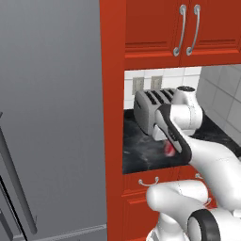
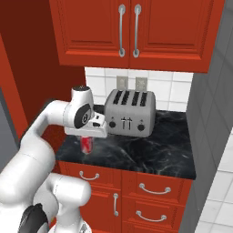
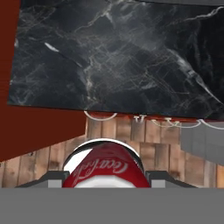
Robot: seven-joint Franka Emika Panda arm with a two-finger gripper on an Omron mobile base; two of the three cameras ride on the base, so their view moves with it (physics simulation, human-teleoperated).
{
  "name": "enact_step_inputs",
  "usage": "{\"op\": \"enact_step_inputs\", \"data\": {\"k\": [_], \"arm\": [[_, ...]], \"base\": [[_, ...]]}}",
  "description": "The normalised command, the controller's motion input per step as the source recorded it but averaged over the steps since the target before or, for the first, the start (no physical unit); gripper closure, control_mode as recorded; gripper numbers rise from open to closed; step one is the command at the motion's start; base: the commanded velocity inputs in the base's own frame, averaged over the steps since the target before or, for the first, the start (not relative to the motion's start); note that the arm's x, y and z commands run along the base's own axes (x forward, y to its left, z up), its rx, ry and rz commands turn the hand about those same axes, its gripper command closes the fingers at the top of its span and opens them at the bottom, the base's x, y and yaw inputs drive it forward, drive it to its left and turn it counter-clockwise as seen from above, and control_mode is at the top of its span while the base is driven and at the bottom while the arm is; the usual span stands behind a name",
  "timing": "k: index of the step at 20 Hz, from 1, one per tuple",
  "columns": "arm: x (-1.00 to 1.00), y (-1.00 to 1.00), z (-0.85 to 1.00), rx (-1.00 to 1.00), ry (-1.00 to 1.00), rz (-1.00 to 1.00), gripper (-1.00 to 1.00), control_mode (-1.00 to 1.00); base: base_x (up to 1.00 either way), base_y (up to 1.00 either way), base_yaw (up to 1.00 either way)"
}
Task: Four empty soda cans are scattered around the kitchen. Gather all the cans and cluster them next to the stove for recycling.
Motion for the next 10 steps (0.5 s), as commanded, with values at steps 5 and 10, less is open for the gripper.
{"op": "enact_step_inputs", "data": {"k": [5,10], "arm": [[-0.44,0.0,0.4,0.0,-0.06,0.0,1.0,-1.0],[0.0,0.0,0.0,0.0,0.0,0.0,1.0,1.0]], "base": [[0.0,0.0,0.0],[-0.72,0.0,0.0]]}}
